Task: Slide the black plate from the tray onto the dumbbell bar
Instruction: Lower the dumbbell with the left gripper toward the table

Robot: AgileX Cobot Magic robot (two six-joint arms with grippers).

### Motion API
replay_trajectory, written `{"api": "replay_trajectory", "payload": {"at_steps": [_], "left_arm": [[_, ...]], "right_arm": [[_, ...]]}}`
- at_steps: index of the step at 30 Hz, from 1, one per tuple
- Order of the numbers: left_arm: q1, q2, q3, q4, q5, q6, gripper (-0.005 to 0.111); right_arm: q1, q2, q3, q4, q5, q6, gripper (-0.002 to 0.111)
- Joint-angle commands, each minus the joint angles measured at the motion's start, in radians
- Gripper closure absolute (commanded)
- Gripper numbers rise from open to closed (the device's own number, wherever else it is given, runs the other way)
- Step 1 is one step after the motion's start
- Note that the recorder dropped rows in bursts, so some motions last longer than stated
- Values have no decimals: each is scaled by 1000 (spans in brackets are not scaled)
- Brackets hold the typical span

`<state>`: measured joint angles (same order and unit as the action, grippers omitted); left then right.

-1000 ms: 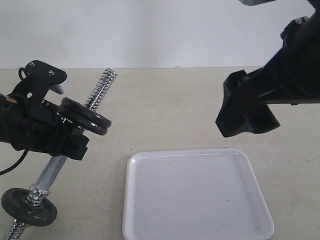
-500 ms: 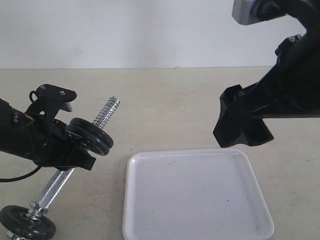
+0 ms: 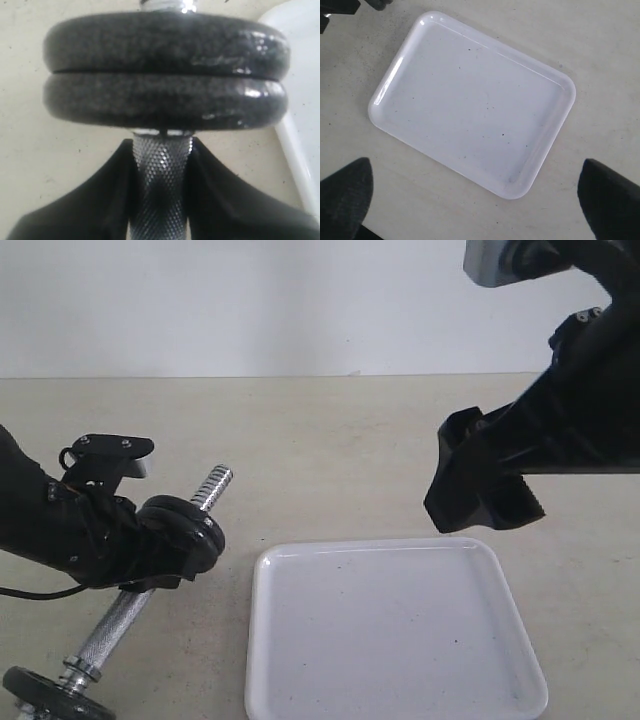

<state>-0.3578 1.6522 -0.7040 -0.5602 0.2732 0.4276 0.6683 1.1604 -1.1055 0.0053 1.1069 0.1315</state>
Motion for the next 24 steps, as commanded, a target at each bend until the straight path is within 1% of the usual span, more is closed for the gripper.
{"api": "replay_trajectory", "payload": {"at_steps": [1,5,7,12,14,19,24], "left_arm": [[0,-35,-37,-44,-85,-108,102],[0,-35,-37,-44,-71,-183,102],[0,-35,-37,-44,-65,-219,102],[0,-35,-37,-83,-36,-256,102],[0,-35,-37,-118,-24,-256,102],[-13,-35,-35,-203,39,-256,102],[-27,-35,-35,-236,43,-256,102]], "right_arm": [[0,-11,2,9,-4,1,4],[0,-11,2,8,-4,1,5],[0,-11,2,8,-4,1,11],[0,-11,2,11,2,1,45],[0,-11,2,11,2,1,52],[0,-11,2,11,-15,-2,53],[0,-11,2,17,-31,2,53]]}}
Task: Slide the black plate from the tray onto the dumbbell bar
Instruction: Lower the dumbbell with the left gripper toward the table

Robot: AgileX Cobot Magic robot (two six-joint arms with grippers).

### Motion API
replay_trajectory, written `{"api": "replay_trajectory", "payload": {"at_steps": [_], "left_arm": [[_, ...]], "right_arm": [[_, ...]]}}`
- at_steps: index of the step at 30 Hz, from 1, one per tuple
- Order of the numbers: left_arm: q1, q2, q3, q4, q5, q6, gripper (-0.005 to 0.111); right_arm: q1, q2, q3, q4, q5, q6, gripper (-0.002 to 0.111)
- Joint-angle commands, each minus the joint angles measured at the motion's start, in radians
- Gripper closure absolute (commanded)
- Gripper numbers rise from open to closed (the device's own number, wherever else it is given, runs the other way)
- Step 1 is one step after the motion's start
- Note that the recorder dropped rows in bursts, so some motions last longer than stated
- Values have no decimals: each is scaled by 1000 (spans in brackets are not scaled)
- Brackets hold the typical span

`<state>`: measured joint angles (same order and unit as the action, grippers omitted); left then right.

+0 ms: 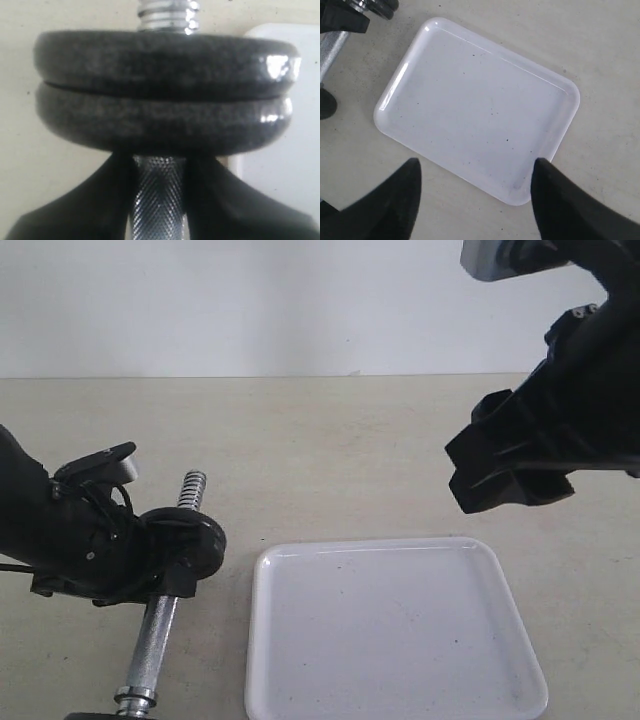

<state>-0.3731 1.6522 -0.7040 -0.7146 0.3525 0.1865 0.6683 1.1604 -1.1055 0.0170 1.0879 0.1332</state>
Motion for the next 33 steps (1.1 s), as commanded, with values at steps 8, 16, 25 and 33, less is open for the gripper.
{"api": "replay_trajectory", "payload": {"at_steps": [8,16,25,33], "left_arm": [[-11,-35,-35,-85,-24,-15,102],[-13,-35,-35,-124,-17,-15,102],[-67,-35,-35,-138,-86,-11,102],[-67,-35,-35,-136,-92,2,102]], "right_arm": [[0,-11,2,31,-3,-1,53],[0,-11,13,38,-8,-1,53],[0,-11,83,45,-57,-1,53],[0,-11,85,56,-63,-1,53]]}}
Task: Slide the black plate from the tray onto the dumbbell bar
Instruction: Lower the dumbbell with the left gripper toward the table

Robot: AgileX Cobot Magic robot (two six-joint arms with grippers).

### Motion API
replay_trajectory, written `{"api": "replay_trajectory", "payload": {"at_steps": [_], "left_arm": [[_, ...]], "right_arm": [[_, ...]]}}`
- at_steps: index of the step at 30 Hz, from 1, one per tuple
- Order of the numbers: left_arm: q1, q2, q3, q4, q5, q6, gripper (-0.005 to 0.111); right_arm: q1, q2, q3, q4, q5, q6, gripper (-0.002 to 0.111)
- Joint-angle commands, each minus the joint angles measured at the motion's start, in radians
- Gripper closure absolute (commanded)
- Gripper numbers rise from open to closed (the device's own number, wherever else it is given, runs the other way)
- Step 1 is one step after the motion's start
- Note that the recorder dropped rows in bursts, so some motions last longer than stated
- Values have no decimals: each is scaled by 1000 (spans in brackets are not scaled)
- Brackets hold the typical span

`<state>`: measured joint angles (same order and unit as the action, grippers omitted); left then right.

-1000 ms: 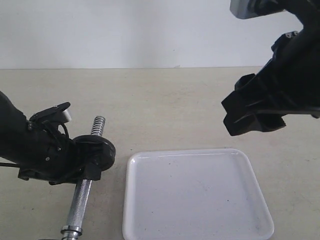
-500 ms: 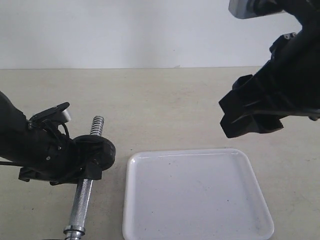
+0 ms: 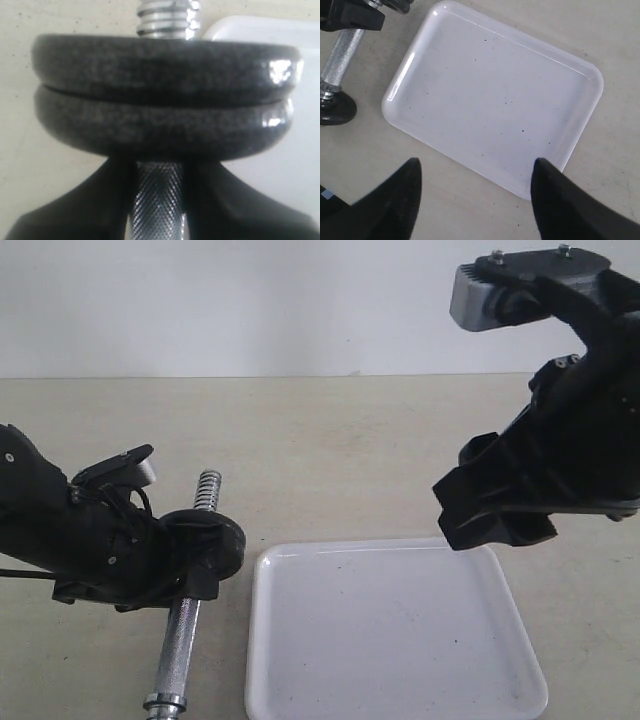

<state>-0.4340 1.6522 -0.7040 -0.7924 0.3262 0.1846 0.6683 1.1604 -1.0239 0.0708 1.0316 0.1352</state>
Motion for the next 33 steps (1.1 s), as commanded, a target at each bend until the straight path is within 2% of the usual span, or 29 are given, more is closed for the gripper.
{"api": "replay_trajectory", "payload": {"at_steps": [1,9,19,25,27,30,33], "left_arm": [[-6,-35,-35,-59,-67,8,102],[-6,-27,-35,-57,-68,18,102],[-6,85,-35,-83,-72,14,102],[-6,85,-35,-83,-63,105,102],[-6,85,-35,-83,-60,105,96],[-6,85,-35,-83,-57,103,74],[-6,85,-35,-87,-57,100,62]], "right_arm": [[0,-11,4,2,-7,-3,53],[0,-11,4,15,-8,-3,53],[0,-11,4,20,-15,-13,53],[0,-11,4,20,-19,-46,53],[0,-11,4,20,-19,-50,53],[0,-11,4,22,-12,-76,53],[0,-11,4,22,-13,-78,53]]}}
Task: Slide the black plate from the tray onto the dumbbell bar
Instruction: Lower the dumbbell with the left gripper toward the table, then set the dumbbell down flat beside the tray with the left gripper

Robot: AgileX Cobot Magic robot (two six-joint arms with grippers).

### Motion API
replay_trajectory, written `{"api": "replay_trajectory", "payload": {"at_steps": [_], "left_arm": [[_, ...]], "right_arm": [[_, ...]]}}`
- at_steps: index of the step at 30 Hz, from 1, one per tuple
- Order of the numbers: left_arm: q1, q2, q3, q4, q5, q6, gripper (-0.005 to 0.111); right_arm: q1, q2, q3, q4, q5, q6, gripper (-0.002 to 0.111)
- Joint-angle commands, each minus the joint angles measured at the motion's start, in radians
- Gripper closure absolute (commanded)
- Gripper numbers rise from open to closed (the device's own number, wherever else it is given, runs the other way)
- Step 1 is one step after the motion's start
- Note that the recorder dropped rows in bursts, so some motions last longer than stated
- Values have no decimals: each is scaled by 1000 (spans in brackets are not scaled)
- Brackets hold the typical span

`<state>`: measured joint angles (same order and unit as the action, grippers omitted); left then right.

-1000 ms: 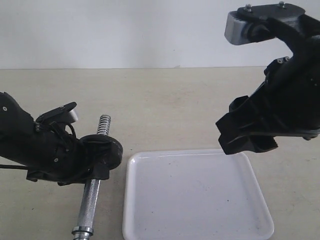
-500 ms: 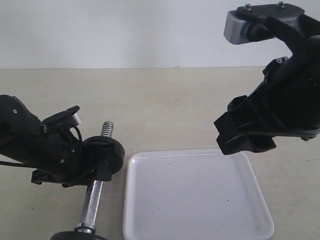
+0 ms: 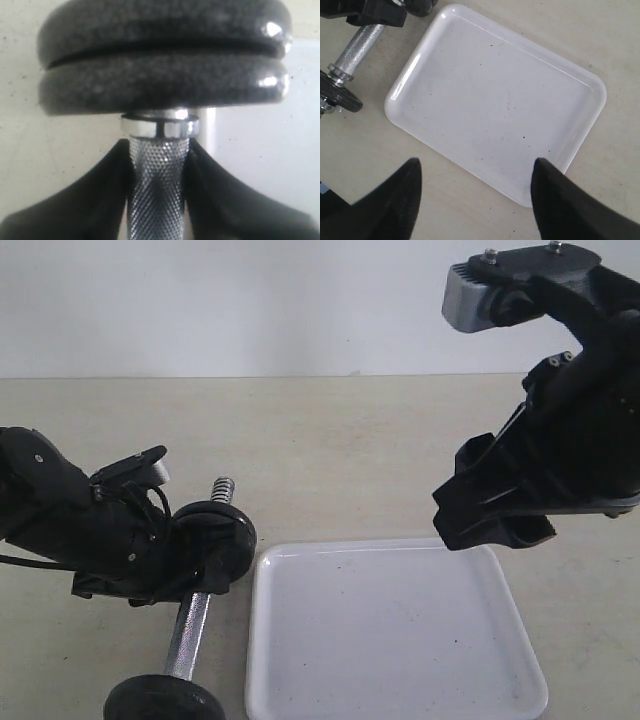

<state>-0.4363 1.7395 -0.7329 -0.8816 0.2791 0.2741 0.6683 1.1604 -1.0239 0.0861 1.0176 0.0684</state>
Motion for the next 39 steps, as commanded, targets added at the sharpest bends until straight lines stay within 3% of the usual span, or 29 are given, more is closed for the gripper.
{"api": "replay_trajectory", "payload": {"at_steps": [1,19,39], "left_arm": [[-4,-2,-6,2,-7,11,59],[-4,-2,-6,2,51,11,47],[-4,-2,-6,-1,62,11,47]], "right_arm": [[0,-11,4,6,2,-12,53],[0,-11,4,6,2,-8,53],[0,-11,4,6,-2,-3,53]]}}
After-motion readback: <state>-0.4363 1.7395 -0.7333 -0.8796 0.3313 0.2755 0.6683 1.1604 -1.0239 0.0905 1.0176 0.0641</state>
